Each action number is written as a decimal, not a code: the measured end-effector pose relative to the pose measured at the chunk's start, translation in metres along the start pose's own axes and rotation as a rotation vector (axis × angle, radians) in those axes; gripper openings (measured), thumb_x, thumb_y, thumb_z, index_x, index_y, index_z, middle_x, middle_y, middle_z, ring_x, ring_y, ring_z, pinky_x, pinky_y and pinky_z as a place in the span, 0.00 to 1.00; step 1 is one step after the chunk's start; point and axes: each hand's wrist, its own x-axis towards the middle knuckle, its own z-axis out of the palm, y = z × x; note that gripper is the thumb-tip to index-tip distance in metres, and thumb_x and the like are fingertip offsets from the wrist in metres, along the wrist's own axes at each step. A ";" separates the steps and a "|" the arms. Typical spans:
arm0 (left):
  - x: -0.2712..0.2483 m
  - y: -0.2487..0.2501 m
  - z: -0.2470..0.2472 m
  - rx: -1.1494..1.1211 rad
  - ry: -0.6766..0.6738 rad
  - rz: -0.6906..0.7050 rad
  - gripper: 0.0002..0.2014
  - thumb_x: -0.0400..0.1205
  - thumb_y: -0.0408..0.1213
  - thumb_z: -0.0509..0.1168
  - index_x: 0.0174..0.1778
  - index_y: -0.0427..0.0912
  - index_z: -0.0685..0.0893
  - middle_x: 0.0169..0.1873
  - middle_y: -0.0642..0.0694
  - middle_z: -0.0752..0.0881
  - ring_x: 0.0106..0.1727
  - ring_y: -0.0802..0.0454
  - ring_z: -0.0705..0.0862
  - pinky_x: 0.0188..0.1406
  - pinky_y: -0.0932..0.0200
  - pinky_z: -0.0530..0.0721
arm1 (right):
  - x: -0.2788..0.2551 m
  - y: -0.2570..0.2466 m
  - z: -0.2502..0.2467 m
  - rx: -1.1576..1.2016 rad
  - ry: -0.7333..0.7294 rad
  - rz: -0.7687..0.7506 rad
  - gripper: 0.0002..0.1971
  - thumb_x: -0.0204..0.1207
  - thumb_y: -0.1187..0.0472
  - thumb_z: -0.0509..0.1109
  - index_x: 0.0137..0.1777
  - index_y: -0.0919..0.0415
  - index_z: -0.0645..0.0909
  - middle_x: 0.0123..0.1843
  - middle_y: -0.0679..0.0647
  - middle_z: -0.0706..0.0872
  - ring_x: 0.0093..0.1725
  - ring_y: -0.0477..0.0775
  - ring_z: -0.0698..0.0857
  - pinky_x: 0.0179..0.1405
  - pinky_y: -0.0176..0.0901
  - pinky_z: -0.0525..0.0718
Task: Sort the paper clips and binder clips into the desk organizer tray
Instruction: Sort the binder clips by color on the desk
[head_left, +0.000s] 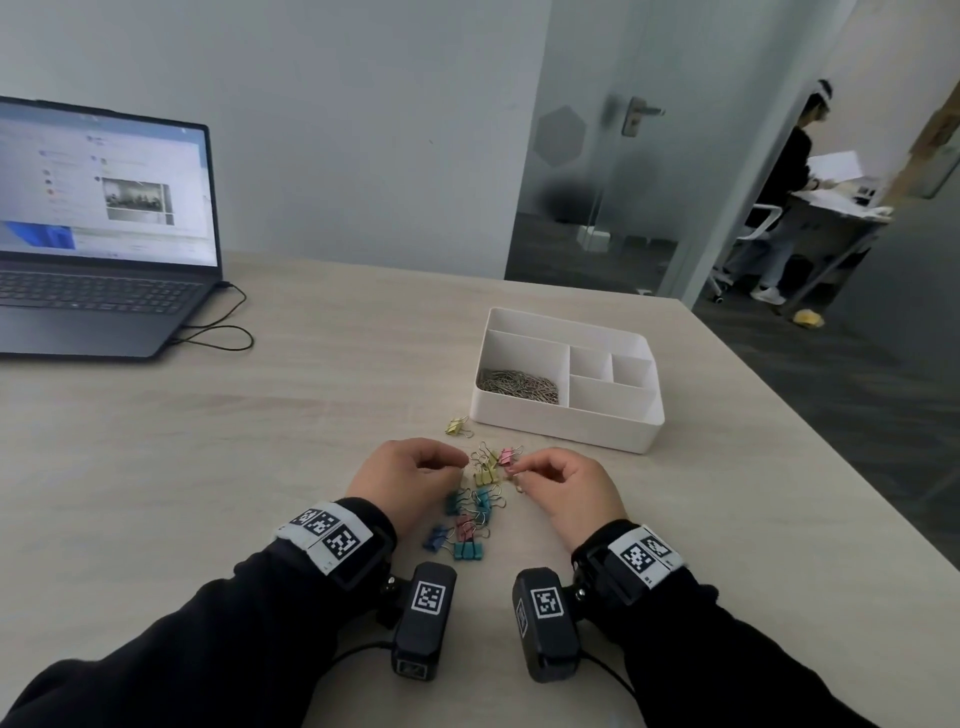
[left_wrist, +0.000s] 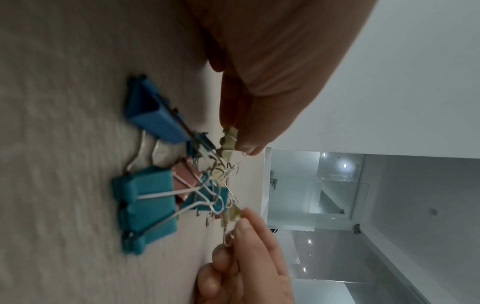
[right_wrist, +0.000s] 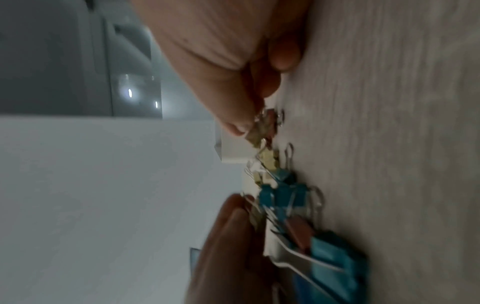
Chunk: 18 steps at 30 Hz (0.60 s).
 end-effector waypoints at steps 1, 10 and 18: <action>-0.001 0.000 -0.001 -0.034 0.030 0.003 0.06 0.76 0.37 0.72 0.42 0.55 0.91 0.38 0.60 0.91 0.41 0.69 0.87 0.41 0.73 0.80 | -0.002 0.000 -0.002 0.049 0.033 0.001 0.06 0.74 0.63 0.77 0.40 0.50 0.90 0.34 0.42 0.90 0.33 0.37 0.84 0.36 0.31 0.81; -0.003 0.008 0.004 -0.297 0.090 0.040 0.06 0.80 0.35 0.70 0.44 0.50 0.90 0.37 0.49 0.92 0.33 0.64 0.87 0.28 0.66 0.83 | -0.009 -0.018 0.009 0.262 0.018 0.005 0.06 0.77 0.64 0.74 0.47 0.54 0.91 0.38 0.53 0.93 0.27 0.48 0.82 0.23 0.30 0.75; 0.001 0.003 0.007 -0.221 0.026 0.053 0.08 0.74 0.37 0.76 0.45 0.56 0.91 0.35 0.48 0.90 0.32 0.57 0.85 0.40 0.51 0.89 | -0.011 -0.022 0.022 0.252 -0.080 0.005 0.14 0.82 0.65 0.67 0.58 0.47 0.87 0.43 0.46 0.93 0.29 0.46 0.85 0.26 0.33 0.78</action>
